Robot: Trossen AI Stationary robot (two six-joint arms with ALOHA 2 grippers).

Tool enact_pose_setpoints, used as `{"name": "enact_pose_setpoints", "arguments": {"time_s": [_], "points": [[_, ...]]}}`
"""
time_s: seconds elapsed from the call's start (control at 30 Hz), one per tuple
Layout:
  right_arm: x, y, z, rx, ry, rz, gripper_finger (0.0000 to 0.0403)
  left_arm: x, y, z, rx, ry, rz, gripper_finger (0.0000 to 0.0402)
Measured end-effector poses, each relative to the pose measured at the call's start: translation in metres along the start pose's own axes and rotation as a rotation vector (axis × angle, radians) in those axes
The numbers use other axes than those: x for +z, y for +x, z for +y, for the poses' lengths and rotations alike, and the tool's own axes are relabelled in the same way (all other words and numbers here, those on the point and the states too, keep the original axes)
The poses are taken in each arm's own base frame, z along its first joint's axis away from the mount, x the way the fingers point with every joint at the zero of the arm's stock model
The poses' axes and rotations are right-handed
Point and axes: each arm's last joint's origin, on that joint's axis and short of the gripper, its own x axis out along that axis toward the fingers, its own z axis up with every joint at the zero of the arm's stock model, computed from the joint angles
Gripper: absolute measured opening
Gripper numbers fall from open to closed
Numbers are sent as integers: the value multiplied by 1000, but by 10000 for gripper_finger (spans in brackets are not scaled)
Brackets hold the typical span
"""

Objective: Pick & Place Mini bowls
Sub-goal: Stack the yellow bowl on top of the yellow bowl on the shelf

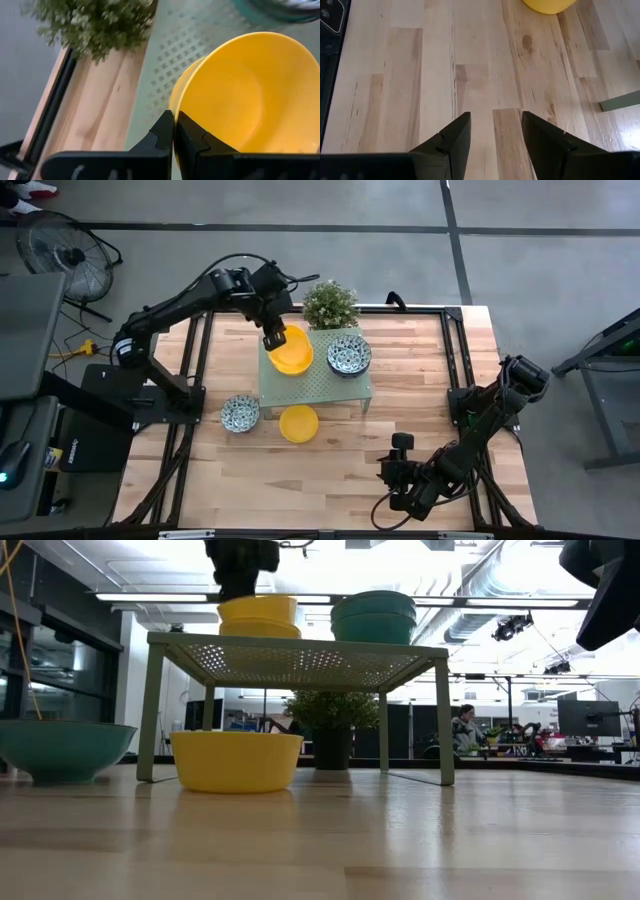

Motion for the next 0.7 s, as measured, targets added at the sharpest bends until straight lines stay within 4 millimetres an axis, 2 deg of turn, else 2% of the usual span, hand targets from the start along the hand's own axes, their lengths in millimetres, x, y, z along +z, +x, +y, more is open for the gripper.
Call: {"name": "enact_pose_setpoints", "arguments": {"time_s": [0.27,0.7], "points": [[0,0,0,2,4,-1,165,0,6,-2,-4,-8,35,0],[0,0,0,2,5,-3,165,0,5,-2,-27,-34,28,0]]}}
